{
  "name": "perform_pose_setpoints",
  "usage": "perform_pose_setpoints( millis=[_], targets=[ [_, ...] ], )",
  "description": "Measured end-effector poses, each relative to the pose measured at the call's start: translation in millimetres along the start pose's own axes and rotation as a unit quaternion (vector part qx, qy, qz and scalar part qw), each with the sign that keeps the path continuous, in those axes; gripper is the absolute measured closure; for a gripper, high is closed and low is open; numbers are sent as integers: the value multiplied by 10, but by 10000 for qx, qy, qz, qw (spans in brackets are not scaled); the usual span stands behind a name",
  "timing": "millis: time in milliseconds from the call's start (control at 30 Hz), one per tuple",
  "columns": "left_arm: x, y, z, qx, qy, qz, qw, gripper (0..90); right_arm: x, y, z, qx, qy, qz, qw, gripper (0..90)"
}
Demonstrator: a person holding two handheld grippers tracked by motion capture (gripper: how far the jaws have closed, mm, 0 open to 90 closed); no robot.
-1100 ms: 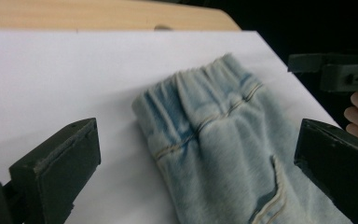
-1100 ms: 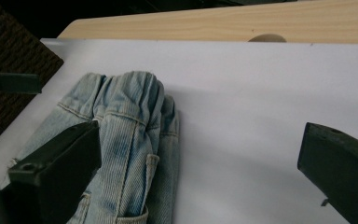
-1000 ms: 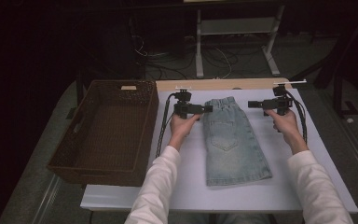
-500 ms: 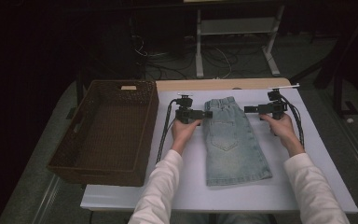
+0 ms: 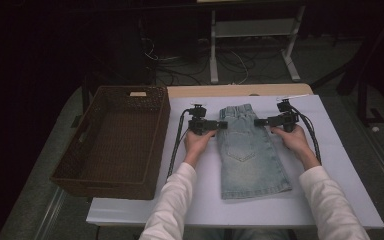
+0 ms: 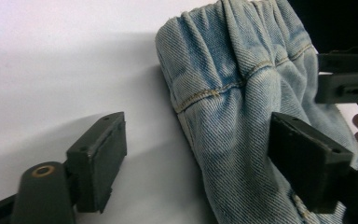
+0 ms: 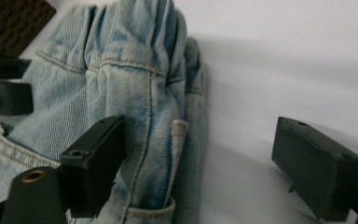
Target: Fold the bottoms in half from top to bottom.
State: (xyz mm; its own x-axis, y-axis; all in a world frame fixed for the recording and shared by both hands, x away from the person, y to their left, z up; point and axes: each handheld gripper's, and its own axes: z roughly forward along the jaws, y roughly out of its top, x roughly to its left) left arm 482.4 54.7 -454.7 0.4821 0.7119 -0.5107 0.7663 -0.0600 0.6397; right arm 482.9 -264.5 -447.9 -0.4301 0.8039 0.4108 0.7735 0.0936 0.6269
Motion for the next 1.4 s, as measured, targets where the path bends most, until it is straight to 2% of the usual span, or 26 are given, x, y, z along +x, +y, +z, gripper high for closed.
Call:
perform_pose_setpoints(
  millis=[467, 567, 767, 933, 1067, 1200, 1400],
  targets=[
    [-21, -26, 15, -13, 29, -39, 10000, 289, 31, -19, 54, 160, 63, 42, 9998, 296],
    [-32, -29, 23, 9, 24, -57, 10000, 319, 43, -18, 63, 207, 136, 36, 9997, 344],
    [-58, -44, 67, 138, -207, -231, 9994, 491, 65, -6, 86, 353, 281, 109, 9989, 455],
    [-96, -43, 93, 213, -111, -199, 9995, 555, 92, -9, 106, 464, 353, 40, 9983, 572],
    [-96, -39, 92, 245, -78, -185, 9995, 618, 94, -14, 116, 495, 374, 69, 9981, 691],
    [-98, -38, 93, 230, -56, -153, 9996, 682, 82, -11, 105, 521, 402, 89, 9978, 767],
    [-76, -17, 65, 234, -173, -96, 9995, 762, 51, -4, 79, 500, 465, 106, 9976, 803]
  ],
)
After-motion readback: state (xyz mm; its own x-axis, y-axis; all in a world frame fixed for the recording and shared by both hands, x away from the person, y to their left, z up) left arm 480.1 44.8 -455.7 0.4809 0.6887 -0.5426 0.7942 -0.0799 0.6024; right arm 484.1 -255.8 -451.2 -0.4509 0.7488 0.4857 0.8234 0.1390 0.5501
